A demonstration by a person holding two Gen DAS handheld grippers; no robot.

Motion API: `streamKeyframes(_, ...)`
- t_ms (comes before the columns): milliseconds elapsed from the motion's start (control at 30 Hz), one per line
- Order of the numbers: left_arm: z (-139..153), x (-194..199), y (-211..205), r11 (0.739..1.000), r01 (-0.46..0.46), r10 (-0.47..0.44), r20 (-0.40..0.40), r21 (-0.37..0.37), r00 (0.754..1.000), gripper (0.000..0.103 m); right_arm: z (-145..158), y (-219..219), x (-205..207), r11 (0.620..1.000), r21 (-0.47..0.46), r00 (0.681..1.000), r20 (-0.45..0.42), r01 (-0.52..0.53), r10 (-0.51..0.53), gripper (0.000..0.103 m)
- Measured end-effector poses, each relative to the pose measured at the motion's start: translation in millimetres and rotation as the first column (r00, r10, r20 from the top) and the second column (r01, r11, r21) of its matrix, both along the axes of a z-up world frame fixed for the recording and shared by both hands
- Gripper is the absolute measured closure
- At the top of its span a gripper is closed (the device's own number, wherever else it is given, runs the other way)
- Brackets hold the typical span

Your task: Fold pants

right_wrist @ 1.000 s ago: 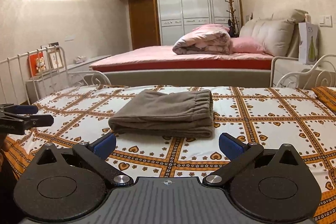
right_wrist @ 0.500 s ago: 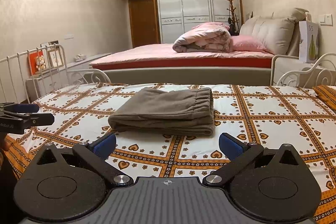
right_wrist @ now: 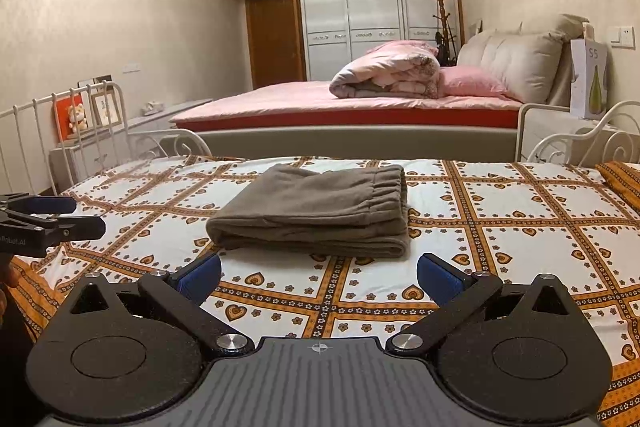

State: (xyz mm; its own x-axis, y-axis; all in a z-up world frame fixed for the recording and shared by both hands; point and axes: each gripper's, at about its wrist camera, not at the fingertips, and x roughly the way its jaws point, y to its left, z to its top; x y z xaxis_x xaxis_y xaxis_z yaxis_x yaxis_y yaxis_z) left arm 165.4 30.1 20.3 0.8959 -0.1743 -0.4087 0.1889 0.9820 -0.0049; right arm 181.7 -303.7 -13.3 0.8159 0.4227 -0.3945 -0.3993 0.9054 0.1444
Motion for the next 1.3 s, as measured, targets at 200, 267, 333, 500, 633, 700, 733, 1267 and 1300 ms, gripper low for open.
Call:
streamKeyframes(200,0.2,1.1,0.4,1.000,0.001,-0.001,0.000,-0.003,1.000,0.006,-0.2,-0.1,-0.4,1.000,0.001,1.000,0.001,0.001,-0.001,0.000)
streamKeyframes(267,0.1,1.0,0.3,1.000,0.004,-0.004,0.000,-0.002,1.000,0.006,0.3,-0.4,-0.8,1.000,0.001,1.000,0.002,0.001,-0.001,0.000)
streamKeyframes(333,-0.4,0.9,0.4,1.000,0.006,-0.006,-0.001,0.000,1.000,0.006,0.4,-0.4,-0.9,1.000,0.001,1.000,0.003,0.001,-0.001,0.000)
streamKeyframes(500,-0.3,1.0,0.4,1.000,0.006,-0.006,-0.001,-0.001,1.000,0.006,0.4,-0.3,-0.9,1.000,0.002,1.000,0.002,0.002,-0.002,0.000)
streamKeyframes(633,0.1,0.6,-0.1,1.000,0.014,-0.014,0.002,-0.002,1.000,0.006,0.4,-0.3,-1.2,1.000,0.000,1.000,0.003,0.001,-0.001,0.000)
streamKeyframes(700,0.2,0.7,-0.8,1.000,0.017,-0.017,0.003,-0.001,1.000,0.006,0.3,-0.2,-0.9,1.000,0.001,1.000,0.002,0.001,-0.001,0.000)
streamKeyframes(733,0.1,0.8,-1.3,1.000,0.017,-0.017,0.002,-0.001,1.000,0.006,0.4,0.0,-1.1,1.000,0.000,1.000,0.002,0.001,-0.001,0.000)
streamKeyframes(1267,0.5,1.1,-1.8,0.999,0.034,-0.034,0.002,-0.014,0.999,0.006,0.7,-1.4,0.3,1.000,-0.002,1.000,0.003,-0.002,0.002,0.000)
streamKeyframes(1300,0.6,1.0,-1.8,0.999,0.035,-0.035,0.000,-0.014,0.999,0.006,0.7,-1.4,0.3,1.000,-0.002,1.000,0.003,-0.003,0.003,0.000)
